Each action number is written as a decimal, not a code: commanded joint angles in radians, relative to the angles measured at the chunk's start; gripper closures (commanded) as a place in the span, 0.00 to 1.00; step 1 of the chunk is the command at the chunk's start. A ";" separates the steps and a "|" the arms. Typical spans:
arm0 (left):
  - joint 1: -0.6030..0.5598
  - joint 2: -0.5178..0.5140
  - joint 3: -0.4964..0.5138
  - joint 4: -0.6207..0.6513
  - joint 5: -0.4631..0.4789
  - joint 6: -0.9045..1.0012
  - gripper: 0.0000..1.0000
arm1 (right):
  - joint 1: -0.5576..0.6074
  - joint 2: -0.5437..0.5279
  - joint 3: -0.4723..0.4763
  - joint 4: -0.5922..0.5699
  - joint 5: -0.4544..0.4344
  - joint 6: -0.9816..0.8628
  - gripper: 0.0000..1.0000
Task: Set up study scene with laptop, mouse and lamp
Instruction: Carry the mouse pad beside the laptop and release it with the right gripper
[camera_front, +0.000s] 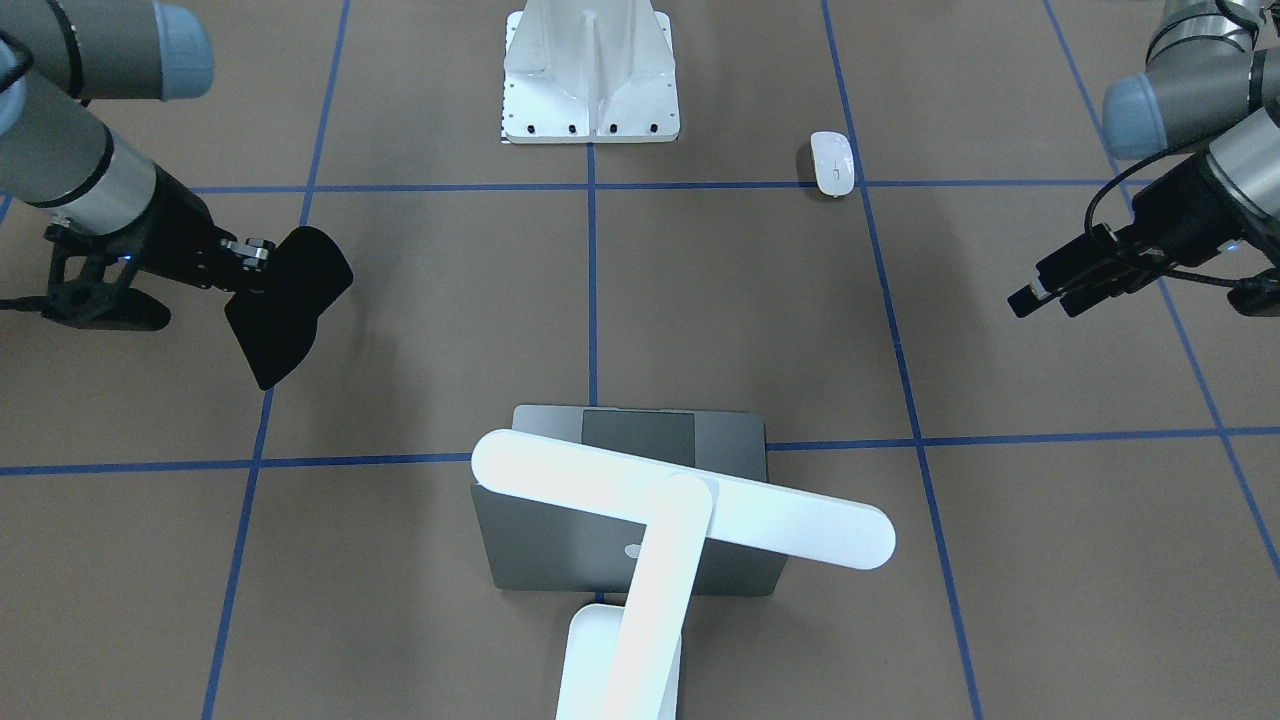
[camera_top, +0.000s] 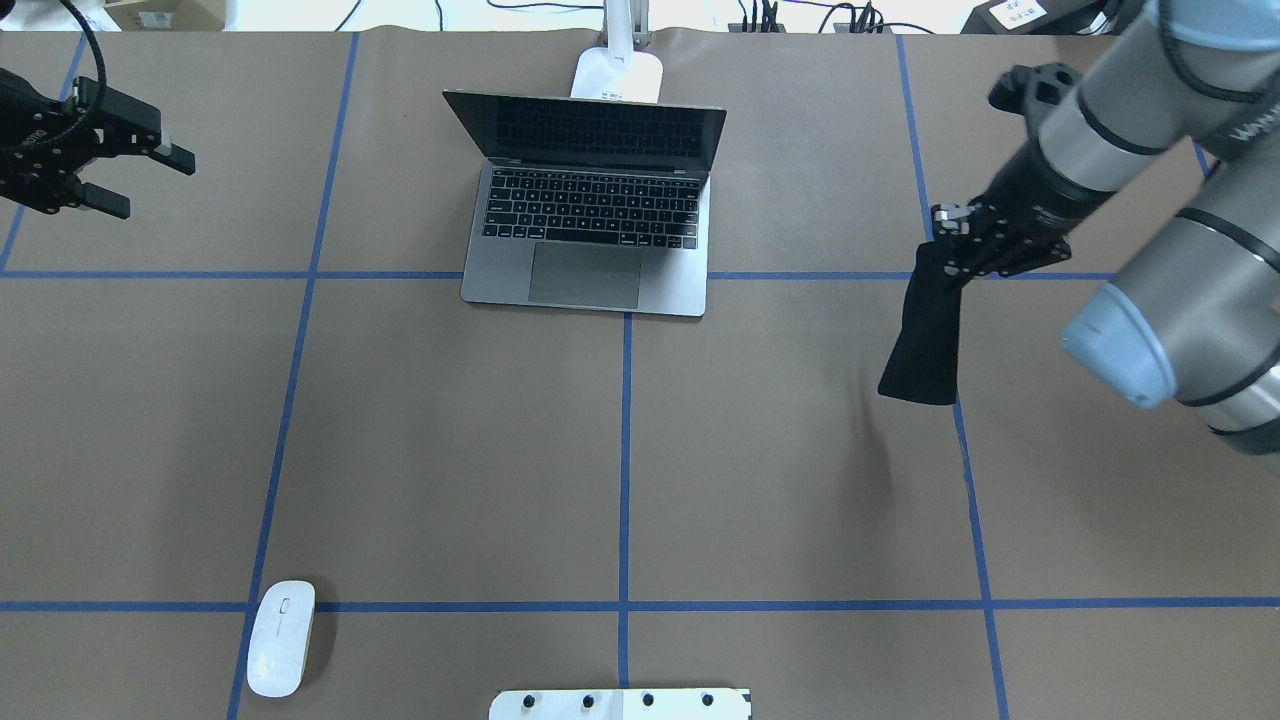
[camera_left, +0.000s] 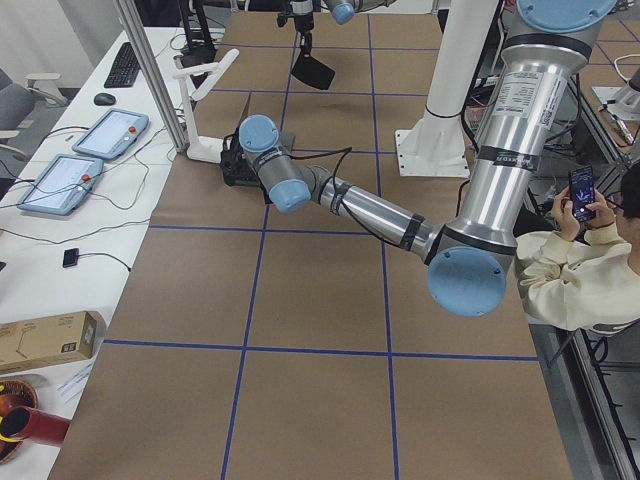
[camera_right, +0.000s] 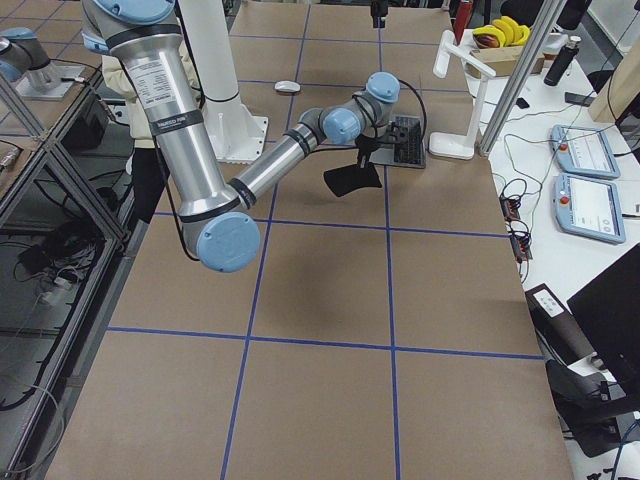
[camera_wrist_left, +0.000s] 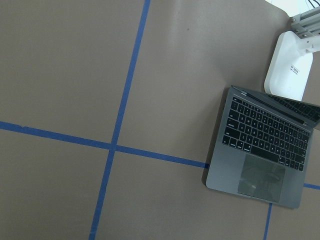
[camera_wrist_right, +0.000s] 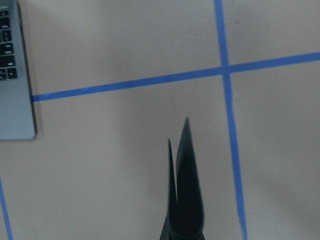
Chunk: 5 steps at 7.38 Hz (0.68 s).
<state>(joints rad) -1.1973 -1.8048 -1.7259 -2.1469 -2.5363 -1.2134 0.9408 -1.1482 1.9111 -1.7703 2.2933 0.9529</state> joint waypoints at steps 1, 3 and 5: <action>-0.002 0.005 -0.001 -0.004 -0.001 0.002 0.00 | -0.080 0.122 -0.006 -0.121 -0.125 0.048 1.00; -0.002 0.015 -0.003 -0.010 0.001 0.003 0.00 | -0.091 0.159 -0.023 -0.124 -0.141 0.056 1.00; -0.002 0.015 -0.003 -0.010 0.001 0.003 0.00 | -0.091 0.218 -0.084 -0.123 -0.156 0.056 1.00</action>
<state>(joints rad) -1.1994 -1.7908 -1.7284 -2.1563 -2.5357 -1.2104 0.8512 -0.9675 1.8632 -1.8925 2.1502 1.0083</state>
